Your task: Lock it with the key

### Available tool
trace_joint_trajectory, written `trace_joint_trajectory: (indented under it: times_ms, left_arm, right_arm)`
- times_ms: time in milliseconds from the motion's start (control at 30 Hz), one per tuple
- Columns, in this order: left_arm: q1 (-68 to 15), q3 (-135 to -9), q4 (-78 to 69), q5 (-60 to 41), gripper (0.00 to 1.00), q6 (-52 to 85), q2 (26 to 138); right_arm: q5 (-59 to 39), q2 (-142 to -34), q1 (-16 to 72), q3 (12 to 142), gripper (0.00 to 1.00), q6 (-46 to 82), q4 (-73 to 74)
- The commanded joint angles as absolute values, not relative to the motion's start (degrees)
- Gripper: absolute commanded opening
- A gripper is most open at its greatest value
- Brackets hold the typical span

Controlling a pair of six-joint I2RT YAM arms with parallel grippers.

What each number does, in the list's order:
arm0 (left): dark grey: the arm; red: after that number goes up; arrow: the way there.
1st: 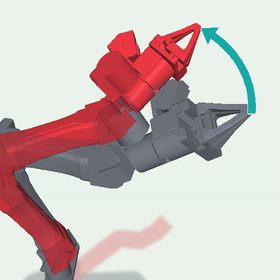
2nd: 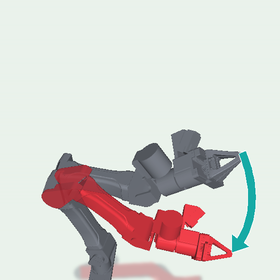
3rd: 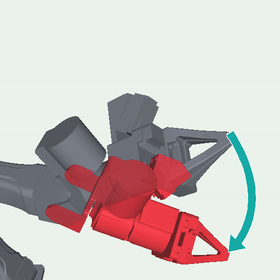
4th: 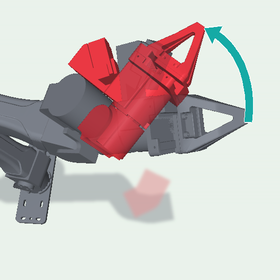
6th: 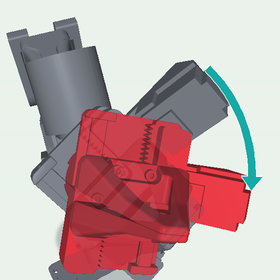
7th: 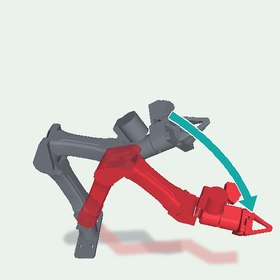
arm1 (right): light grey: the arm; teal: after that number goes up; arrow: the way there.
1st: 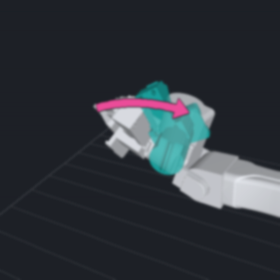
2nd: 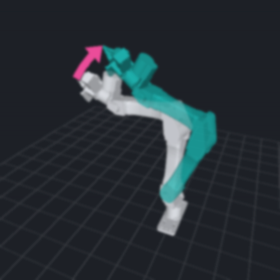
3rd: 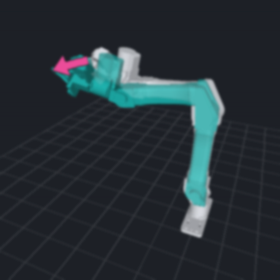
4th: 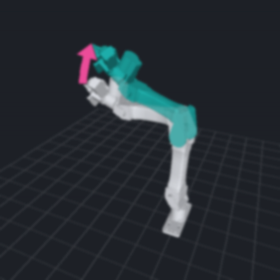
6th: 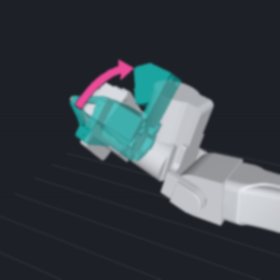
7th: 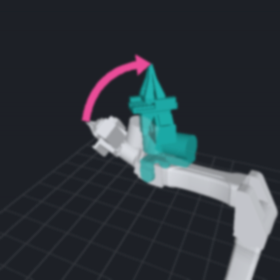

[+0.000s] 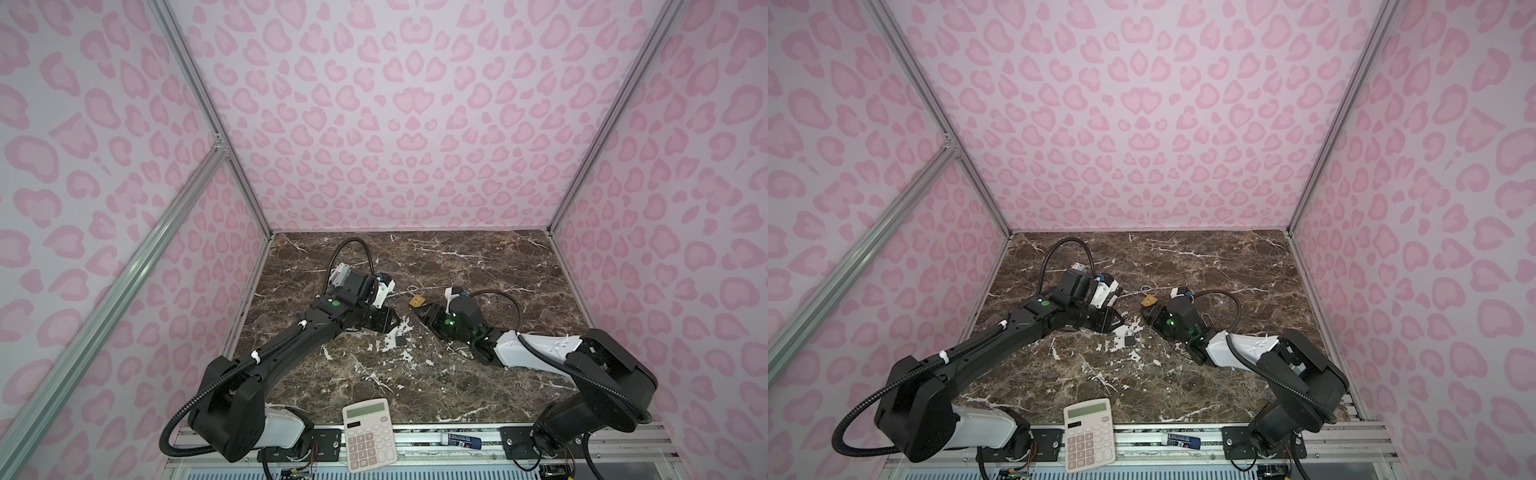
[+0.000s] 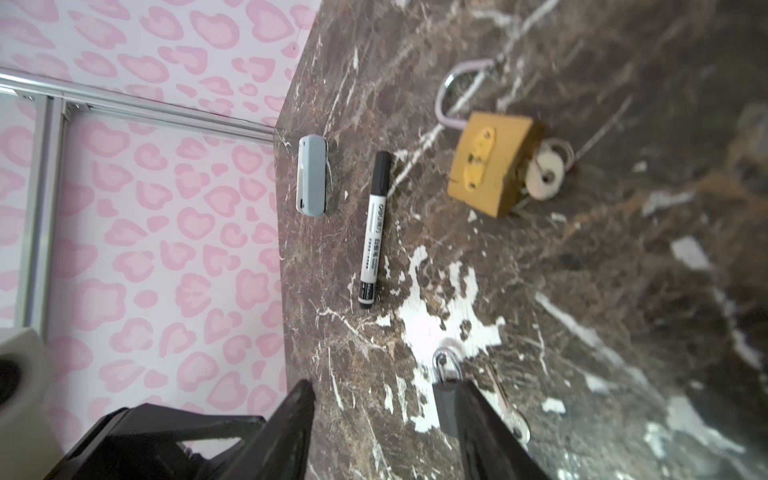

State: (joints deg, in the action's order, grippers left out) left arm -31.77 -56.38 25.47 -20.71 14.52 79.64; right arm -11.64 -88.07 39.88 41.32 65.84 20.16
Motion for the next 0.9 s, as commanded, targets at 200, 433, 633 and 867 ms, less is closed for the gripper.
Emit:
trace_joint_trajectory:
  times_ms: [200, 433, 633, 867]
  left_arm:
    - [-31.43, -56.15, 23.77, -21.69, 0.43, 16.23, 78.92]
    - [-30.77, -55.9, 22.89, -22.56, 0.44, 17.84, 78.83]
    - [-30.07, -55.97, 22.11, -23.64, 0.44, 18.63, 79.75]
    - [-29.1, -54.36, 20.43, -25.82, 0.44, 20.19, 80.24]
  right_arm:
    - [-13.6, -95.04, 34.84, 60.97, 0.62, 18.89, -17.14]
    - [-14.73, -103.34, 33.49, 70.92, 0.67, 0.13, -25.08]
    - [-14.44, -108.76, 32.83, 76.41, 0.73, -6.83, -27.18]
    - [-15.1, -114.08, 32.33, 81.66, 0.75, -9.75, -29.71]
